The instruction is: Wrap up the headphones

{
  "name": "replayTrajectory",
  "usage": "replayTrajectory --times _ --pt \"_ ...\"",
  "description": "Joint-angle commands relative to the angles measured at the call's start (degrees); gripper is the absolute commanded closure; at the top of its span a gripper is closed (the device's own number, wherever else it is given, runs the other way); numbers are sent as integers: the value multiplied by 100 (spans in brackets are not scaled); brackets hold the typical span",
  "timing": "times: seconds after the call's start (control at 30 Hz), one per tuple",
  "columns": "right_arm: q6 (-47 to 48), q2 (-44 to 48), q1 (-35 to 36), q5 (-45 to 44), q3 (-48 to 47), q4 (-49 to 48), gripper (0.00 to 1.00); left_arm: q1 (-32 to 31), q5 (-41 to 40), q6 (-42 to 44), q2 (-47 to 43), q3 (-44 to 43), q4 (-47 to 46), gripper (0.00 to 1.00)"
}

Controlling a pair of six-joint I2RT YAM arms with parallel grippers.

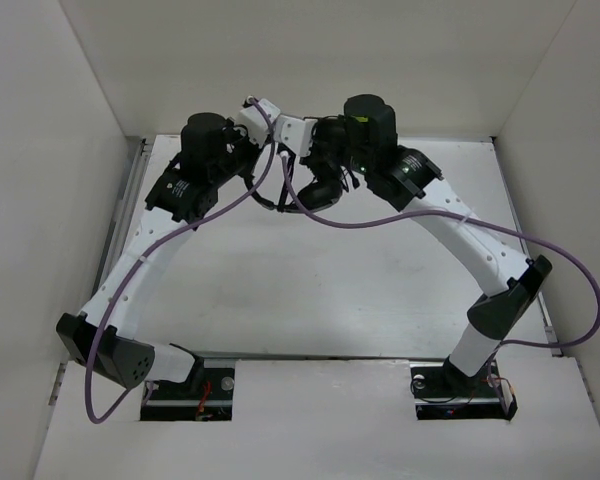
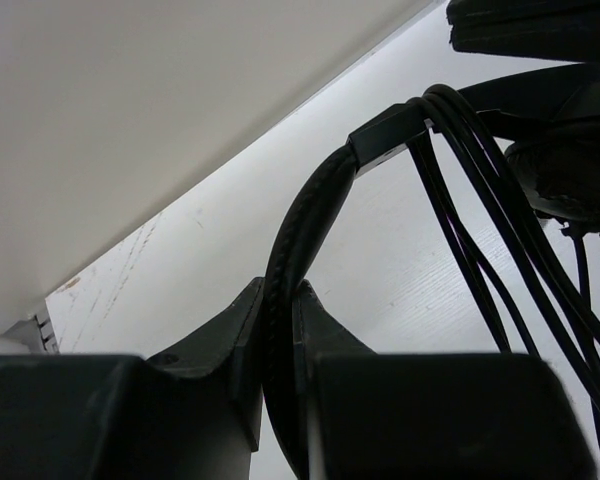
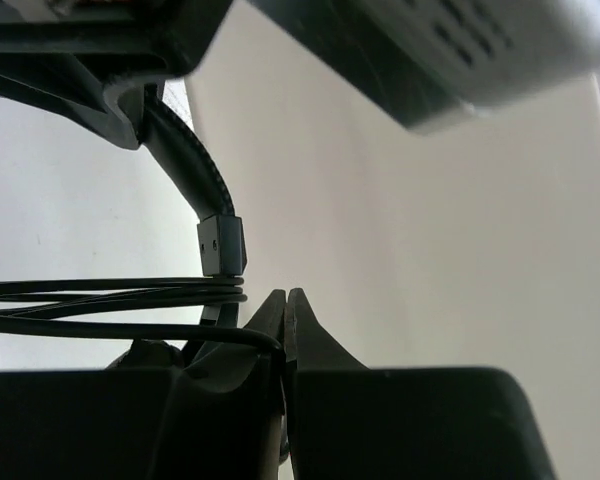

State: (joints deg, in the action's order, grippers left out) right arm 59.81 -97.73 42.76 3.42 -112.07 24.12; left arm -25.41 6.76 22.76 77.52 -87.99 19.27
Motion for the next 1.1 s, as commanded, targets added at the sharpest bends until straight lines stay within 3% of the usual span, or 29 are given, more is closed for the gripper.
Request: replayTrajectory --times 0.0,0.33,0.7,1.07 --pt "-531 299 -519 -123 -403 -487 97 -74 475 -35 -325 -298 200 99" --pt "-1612 27 -967 1037 -895 -460 96 -109 694 -176 -334 -421 314 99" --pt "-1780 -492 -1002 1591 -1238 -478 91 -285 967 -167 -237 -737 569 99" --pt "-2026 -791 -1512 2513 -1282 -127 80 -302 1345 -150 -298 -975 815 99"
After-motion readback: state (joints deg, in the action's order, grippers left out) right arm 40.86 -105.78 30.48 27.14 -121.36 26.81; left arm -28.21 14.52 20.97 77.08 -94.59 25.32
